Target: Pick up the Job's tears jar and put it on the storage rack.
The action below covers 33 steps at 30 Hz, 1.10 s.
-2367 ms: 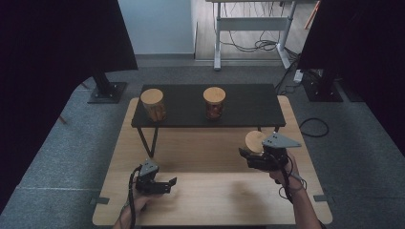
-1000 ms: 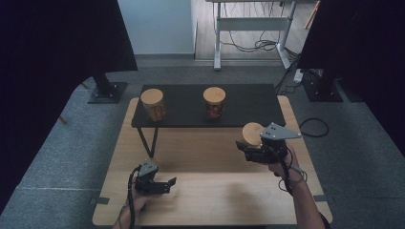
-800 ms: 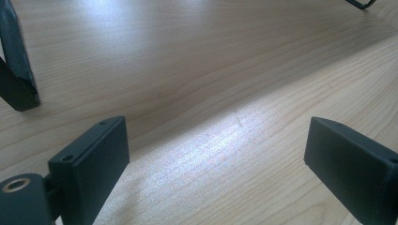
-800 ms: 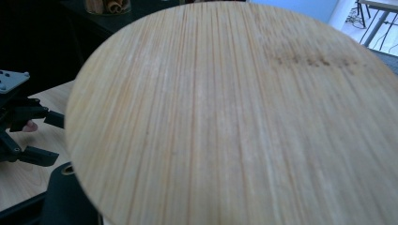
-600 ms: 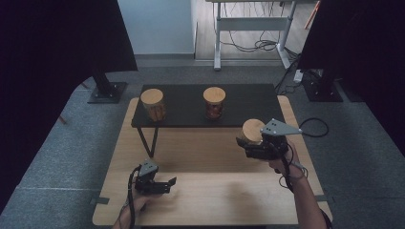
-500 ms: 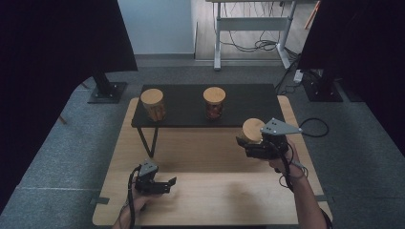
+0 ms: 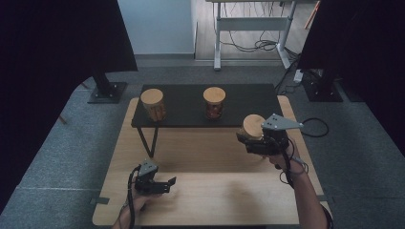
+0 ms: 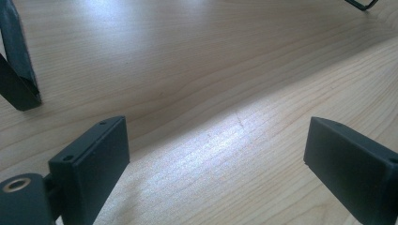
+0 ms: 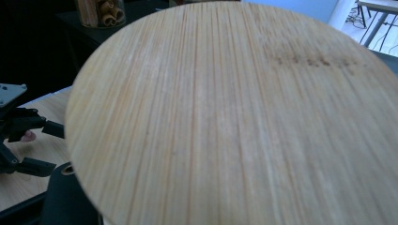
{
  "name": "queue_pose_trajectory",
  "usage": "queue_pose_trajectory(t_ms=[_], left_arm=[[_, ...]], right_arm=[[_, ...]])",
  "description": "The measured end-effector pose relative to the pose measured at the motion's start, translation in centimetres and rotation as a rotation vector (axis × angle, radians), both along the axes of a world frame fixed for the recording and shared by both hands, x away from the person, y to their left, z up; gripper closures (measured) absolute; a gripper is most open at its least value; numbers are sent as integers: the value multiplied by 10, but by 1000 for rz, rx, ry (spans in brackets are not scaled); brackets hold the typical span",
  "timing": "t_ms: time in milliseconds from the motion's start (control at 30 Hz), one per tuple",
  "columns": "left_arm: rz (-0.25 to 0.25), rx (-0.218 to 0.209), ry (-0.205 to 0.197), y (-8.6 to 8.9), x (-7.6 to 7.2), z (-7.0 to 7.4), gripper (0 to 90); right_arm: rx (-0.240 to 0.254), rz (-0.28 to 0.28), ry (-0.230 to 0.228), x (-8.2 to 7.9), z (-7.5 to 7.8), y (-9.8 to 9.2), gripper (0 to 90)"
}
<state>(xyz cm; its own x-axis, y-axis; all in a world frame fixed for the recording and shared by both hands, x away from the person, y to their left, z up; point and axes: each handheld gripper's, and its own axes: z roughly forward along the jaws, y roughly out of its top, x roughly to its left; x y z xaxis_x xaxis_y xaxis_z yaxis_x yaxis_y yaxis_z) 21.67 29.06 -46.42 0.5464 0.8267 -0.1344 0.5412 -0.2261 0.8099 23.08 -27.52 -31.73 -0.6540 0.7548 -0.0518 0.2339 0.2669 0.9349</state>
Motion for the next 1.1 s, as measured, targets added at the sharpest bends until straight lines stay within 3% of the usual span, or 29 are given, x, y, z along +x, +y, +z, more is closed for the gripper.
queue_pose_trajectory(t_ms=[1100], left_arm=[[3, 2, 3, 0, 0, -1, 64]], right_arm=[[-19, -46, -7, 19, 17, 3, 246]])
